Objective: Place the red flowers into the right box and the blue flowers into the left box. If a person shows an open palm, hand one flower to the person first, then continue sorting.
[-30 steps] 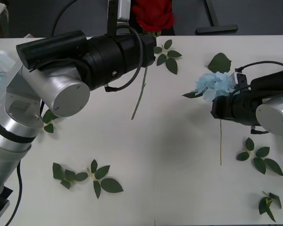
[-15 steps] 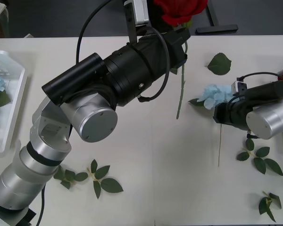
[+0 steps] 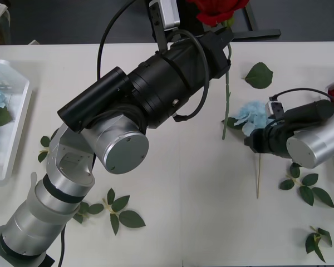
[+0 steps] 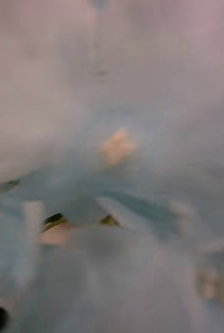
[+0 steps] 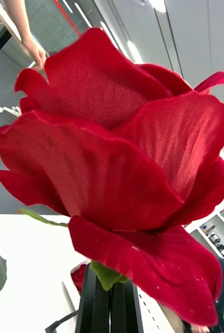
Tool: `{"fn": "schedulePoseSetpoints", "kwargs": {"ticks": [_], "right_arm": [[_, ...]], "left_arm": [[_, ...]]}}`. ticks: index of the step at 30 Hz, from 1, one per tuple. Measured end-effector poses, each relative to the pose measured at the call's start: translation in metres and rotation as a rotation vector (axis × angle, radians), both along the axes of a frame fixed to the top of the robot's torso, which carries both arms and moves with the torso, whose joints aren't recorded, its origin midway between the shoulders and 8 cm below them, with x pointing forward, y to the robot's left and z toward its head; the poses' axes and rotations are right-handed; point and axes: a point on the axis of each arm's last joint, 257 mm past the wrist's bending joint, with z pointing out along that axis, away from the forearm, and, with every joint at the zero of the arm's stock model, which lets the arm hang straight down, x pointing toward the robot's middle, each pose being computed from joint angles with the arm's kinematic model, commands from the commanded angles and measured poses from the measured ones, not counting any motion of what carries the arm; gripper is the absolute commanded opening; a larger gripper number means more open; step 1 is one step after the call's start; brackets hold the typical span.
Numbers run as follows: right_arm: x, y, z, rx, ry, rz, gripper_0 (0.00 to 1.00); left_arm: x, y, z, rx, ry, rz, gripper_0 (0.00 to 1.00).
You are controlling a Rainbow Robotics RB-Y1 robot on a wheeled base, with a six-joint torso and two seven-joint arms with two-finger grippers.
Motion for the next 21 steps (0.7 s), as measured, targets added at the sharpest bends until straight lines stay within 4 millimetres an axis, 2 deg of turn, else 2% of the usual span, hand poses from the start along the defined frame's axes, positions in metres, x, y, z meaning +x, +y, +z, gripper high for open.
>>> {"fn": "schedulePoseSetpoints", "kwargs": {"ticks": [4, 10, 14, 19, 21], "right_arm": [[-0.01, 0.01, 0.014, -0.004, 0.014, 0.15, 0.88], [-0.027, 0.029, 0.057, 0.069, 0.008, 0.366, 0.88], [-0.046, 0.042, 0.095, 0.138, 0.007, 0.559, 0.88], [-0.075, 0.073, 0.161, 0.43, 0.02, 0.633, 0.88], [-0.08, 0.08, 0.178, 0.473, 0.006, 0.684, 0.88]], "left_arm": [[0.0, 0.001, 0.003, -0.007, -0.009, 0.004, 0.0], [0.0, 0.001, 0.003, -0.008, -0.01, 0.004, 0.0], [0.0, 0.001, 0.003, -0.012, -0.007, 0.001, 0.0], [-0.001, 0.002, 0.006, -0.025, -0.009, -0.001, 0.0], [-0.001, 0.002, 0.006, -0.027, -0.01, -0.001, 0.0]]}}
